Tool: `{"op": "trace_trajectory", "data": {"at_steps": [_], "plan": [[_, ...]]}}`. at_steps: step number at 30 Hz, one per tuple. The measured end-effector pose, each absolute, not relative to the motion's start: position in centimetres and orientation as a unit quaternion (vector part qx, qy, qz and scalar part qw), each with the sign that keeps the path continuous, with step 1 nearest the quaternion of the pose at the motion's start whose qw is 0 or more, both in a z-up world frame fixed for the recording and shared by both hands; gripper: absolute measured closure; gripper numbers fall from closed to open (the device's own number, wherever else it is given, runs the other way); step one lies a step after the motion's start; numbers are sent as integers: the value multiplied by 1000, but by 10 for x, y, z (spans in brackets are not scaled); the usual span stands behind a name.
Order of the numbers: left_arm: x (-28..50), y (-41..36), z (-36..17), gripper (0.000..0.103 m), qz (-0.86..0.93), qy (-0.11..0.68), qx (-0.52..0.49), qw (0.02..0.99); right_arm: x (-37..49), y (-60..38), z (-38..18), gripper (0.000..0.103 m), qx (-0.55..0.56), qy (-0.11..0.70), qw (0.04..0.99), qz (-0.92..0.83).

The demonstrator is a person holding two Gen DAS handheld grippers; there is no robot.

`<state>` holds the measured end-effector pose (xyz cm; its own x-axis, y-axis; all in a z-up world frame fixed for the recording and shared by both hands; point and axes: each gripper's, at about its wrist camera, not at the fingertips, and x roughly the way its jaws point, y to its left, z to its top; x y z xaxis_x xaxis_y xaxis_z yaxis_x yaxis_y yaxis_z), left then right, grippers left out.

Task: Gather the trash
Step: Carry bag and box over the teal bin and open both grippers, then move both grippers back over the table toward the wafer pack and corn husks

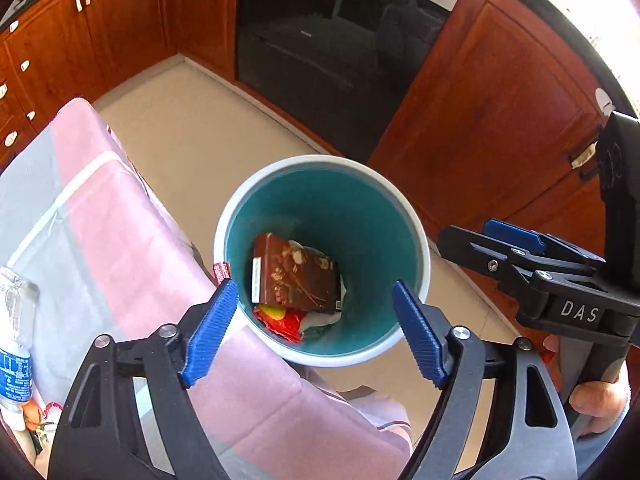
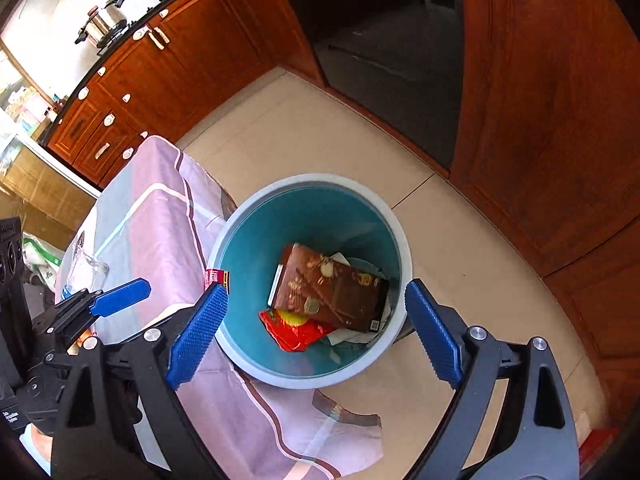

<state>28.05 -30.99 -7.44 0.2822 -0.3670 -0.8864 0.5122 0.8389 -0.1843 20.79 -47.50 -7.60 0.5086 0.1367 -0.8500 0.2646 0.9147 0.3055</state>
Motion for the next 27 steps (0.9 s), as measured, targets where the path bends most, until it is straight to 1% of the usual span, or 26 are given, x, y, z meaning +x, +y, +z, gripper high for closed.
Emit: {"op": "trace_trajectory", "data": {"at_steps": [5, 11, 17, 20, 27], "plan": [[272, -305, -70, 13, -276, 527, 68, 801, 204, -472, -74, 16, 194, 499, 843, -41], [260, -302, -62, 8, -277, 521, 61, 805, 196, -464, -65, 16, 188, 502, 844, -40], [239, -284, -43, 6, -280, 505, 48, 815, 183, -445, -44, 16, 174, 489, 854, -30], [227, -269, -31, 5, -279, 497, 44, 820, 175, -432, -34, 13, 167, 483, 859, -24], [199, -219, -14, 4, -265, 485, 23, 833, 156, -386, -13, 13, 147, 476, 867, 4]]}}
